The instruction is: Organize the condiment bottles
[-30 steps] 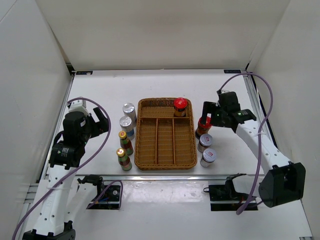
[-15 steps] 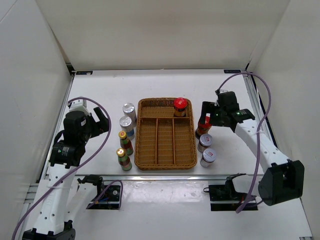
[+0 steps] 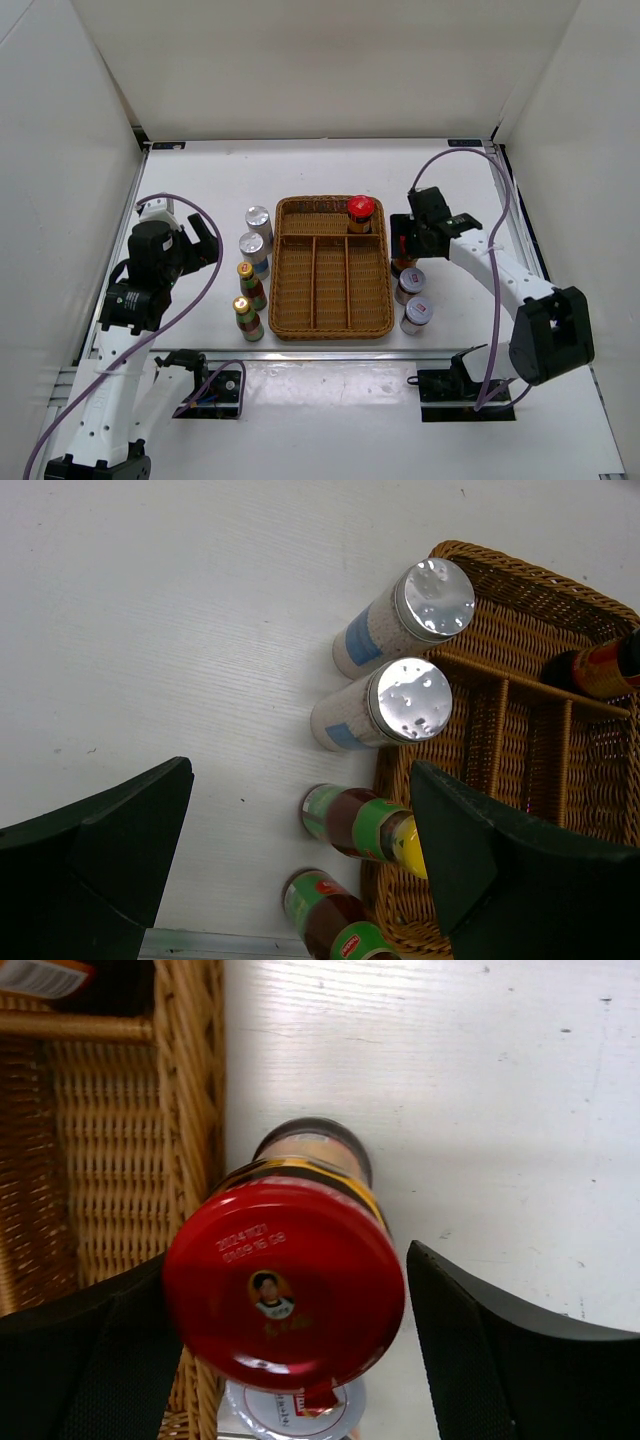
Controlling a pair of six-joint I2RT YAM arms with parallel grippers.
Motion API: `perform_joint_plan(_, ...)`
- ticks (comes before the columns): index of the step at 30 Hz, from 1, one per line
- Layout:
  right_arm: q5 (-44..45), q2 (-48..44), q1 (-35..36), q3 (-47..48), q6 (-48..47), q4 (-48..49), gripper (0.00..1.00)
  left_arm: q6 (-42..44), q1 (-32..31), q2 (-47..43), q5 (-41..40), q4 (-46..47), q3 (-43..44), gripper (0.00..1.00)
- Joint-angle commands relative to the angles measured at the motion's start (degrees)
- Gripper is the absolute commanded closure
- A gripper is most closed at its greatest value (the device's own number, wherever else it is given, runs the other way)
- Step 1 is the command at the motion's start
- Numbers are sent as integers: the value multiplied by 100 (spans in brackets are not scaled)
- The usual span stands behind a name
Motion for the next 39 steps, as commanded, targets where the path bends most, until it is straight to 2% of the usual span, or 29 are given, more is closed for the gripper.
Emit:
perform_joint_plan(1,465,14,13,235,-30,45,15,44,-10,-15,21,64,23,0)
perform_joint_plan(3,466,-47,13,235,-30,97,20,44,-10,-15,21,64,23,0)
perform_joint_plan(6,527,-100,13,393,-30,98,36,44,-10,-15,21,64,23,0)
perform_joint_plan(7,614,-161,13,463,-30,98,42,44,-10,-15,21,64,23,0)
perform_joint_plan(8,615,-162,13,542,-30,37,54,44,-10,-15,21,64,23,0)
perform_joint_plan(11,834,-372,13,964,-30,-103,75,44,-10,-15,21,64,23,0)
perform_joint_plan(14,1124,-505,74,1568,-100,-165,86,44,-10,-15,21,64,23,0)
perform_joint_plan(16,1300,-505,127,1956,-240,-218,89,44,-10,-15,21,64,23,0)
perform_joint_plan(18,1362,-268,128,2746,-416,-394,97,44,-10,-15,74,64,23,0)
perform_joint_plan(20,1362,91,198,3344,-504,-656,100,44,-10,-15,74,64,23,0)
perform_joint_plan(21,1362,215,389,3895,-609,-658,100,44,-10,-67,74,64,23,0)
perform_joint_plan(25,1590,847,935,5100,-864,-781,100,44,-10,-68,126,64,23,0)
perform_joint_plan(32,1591,2666,1936,7281,-1102,-1387,100,44,-10,-68,179,64,23,0)
perform_joint_plan(33,1591,2868,1999,7832,-1102,-1579,100,44,-10,-120,180,64,23,0)
perform_joint_plan(39,1310,4510,2255,9321,-1102,-2142,100,44,-10,-120,180,64,23,0)
